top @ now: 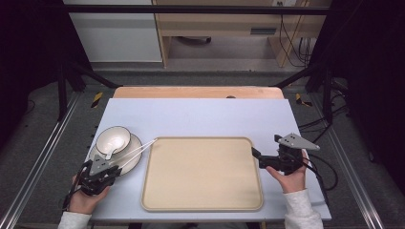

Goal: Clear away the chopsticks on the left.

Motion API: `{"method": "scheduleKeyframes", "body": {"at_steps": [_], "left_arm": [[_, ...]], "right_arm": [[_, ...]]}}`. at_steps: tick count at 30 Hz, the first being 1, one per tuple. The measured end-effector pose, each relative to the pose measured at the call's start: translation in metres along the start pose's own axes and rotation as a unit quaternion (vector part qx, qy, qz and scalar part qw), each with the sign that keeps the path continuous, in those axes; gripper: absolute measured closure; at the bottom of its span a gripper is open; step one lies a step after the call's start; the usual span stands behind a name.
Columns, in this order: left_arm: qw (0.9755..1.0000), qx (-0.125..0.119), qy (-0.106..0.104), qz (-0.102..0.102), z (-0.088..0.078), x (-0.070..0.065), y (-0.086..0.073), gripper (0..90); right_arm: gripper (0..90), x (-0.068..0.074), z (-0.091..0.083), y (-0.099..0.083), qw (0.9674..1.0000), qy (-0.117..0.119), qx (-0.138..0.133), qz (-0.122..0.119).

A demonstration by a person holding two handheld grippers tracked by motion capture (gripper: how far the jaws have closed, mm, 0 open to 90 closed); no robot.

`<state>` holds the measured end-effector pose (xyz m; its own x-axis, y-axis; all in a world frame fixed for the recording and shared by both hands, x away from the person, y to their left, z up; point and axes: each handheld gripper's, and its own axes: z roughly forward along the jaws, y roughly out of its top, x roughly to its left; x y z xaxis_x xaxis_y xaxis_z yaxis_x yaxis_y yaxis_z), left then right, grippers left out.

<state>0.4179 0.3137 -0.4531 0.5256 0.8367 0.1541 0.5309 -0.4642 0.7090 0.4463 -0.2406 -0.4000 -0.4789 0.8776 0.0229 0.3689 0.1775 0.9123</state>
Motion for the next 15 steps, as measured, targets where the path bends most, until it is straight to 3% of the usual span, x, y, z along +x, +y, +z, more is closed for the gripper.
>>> {"method": "scheduleKeyframes", "body": {"at_steps": [10, 15], "left_arm": [[0.9997, 0.006, 0.001, -0.022, 0.0004, -0.0030, 0.0026, 83.8], [0.9994, 0.003, -0.006, -0.035, 0.0006, -0.0040, 0.0063, 79.7]], "right_arm": [[4.3, 0.0003, 0.0017, -0.0014, 1.0000, 0.002, 0.005, 0.000], [4.3, -0.0007, 0.0013, -0.0007, 1.0000, 0.002, 0.002, 0.002]]}}
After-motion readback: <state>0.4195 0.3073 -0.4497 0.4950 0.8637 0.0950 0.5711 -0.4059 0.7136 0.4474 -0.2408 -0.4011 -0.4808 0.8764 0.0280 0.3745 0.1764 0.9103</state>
